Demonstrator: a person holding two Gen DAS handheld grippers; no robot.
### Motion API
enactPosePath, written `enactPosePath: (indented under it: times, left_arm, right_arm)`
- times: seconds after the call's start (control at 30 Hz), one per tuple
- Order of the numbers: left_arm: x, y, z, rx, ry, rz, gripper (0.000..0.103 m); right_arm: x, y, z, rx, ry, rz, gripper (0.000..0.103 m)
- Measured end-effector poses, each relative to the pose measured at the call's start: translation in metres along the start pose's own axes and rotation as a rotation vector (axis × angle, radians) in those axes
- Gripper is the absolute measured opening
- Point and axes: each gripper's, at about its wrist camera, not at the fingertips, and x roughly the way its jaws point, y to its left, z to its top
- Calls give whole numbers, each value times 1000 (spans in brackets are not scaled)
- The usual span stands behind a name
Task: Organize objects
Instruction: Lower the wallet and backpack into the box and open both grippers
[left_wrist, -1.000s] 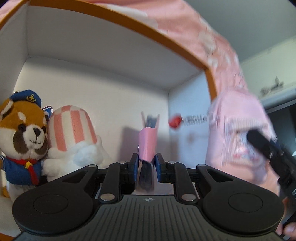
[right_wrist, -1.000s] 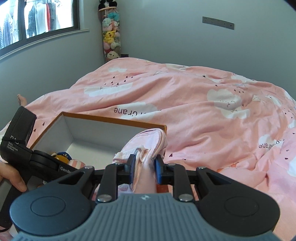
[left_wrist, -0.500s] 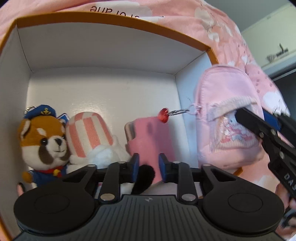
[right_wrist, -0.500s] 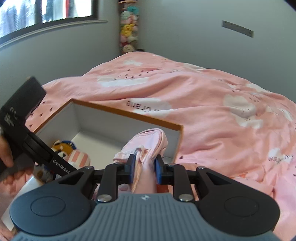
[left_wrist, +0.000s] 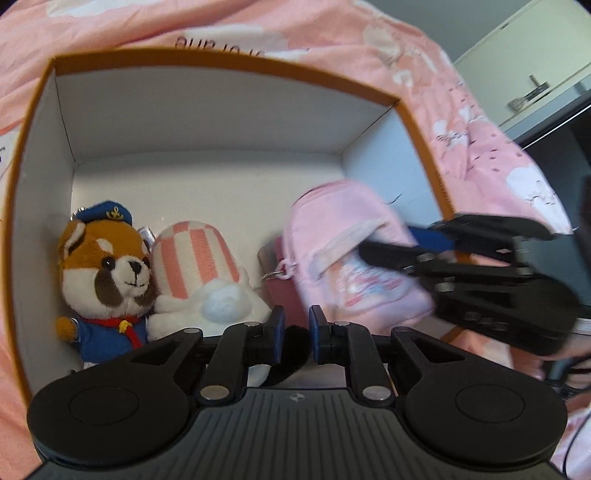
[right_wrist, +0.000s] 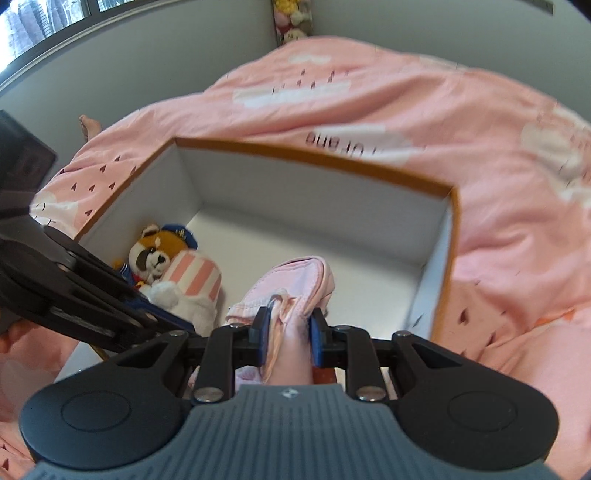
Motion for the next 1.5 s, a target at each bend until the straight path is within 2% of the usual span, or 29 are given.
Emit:
enactPosePath:
  times: [0.3, 0.4, 0.5, 0.53, 0.63, 0.77, 0.87, 0.97, 1.07, 1.2, 1.3, 1.43, 1.47, 1.5]
  left_arm:
    - [-27, 6, 6, 30, -92, 18, 25]
    - [-32, 6, 7, 34, -135, 60, 25]
    - [-42, 8, 14, 64, -175, 124, 36]
    - [-44, 10, 17, 76, -175, 150, 36]
    - [-43, 13, 30, 117, -160, 219, 36]
    - [-29, 9, 41, 265, -119, 298, 36]
    - [-13, 8, 49, 322, -109, 375, 36]
    - [-4, 4, 54, 365, -76, 445, 29]
    - [4, -1, 54, 402, -22, 496, 28]
    - [14, -11, 43, 508, 32, 586, 25]
    - [16, -14, 38, 558, 25, 598, 25]
    - [13, -25, 35, 611, 15, 540, 23]
    - [15, -26, 37, 627, 20, 551, 23]
    - [17, -28, 37, 639, 27, 568, 23]
  right_arm:
    - [24, -1, -3, 0, 150, 7, 26]
    - [32, -2, -1, 18, 194, 8, 27]
    - [42, -2, 0, 24, 229, -13, 28]
    - [45, -1, 0, 20, 237, -18, 28]
    - [50, -1, -1, 22, 248, -23, 28]
    - [51, -3, -1, 31, 250, -21, 28]
    - [49, -1, -2, 28, 245, -23, 28]
    - [49, 0, -3, 26, 241, -25, 28]
    - [50, -2, -3, 31, 239, -24, 28]
    - [50, -5, -3, 66, 240, -3, 28]
    - [51, -7, -2, 86, 243, 4, 28]
    - [53, -8, -1, 103, 255, 4, 31]
    - [52, -5, 1, 106, 261, -2, 34]
    - [52, -5, 3, 102, 267, -9, 41]
